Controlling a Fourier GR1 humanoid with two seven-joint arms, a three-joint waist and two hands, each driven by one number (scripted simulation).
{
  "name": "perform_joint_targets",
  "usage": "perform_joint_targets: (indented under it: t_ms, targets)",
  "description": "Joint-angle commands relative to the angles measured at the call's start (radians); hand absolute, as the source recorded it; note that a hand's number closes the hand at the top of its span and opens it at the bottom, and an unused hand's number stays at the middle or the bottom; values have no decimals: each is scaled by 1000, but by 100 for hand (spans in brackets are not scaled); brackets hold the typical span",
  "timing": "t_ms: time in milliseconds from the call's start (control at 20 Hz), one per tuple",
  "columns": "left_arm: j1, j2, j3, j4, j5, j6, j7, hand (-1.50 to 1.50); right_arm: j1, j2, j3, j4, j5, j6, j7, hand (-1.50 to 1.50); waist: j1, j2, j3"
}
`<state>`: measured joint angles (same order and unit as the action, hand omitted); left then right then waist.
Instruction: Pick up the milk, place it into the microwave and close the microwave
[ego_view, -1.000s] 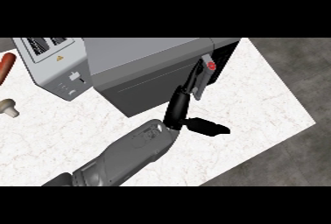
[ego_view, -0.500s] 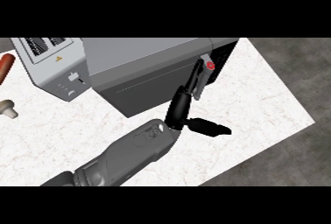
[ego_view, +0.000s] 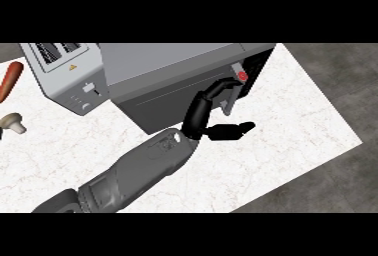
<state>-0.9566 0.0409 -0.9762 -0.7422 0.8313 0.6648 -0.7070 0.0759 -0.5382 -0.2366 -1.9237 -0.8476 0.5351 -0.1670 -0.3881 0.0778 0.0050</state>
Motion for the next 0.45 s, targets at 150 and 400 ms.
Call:
perform_joint_targets:
  t_ms: [150, 400]
  targets:
    - [-88, 44, -21, 213, -28, 93, 142, -150, 5, -13, -11, -8, -13, -6, 13, -150, 41, 1, 8]
    - [-126, 18, -37, 244, -34, 109, 186, -150, 6, -27, -36, -16, -24, -19, 18, -150, 52, -2, 5]
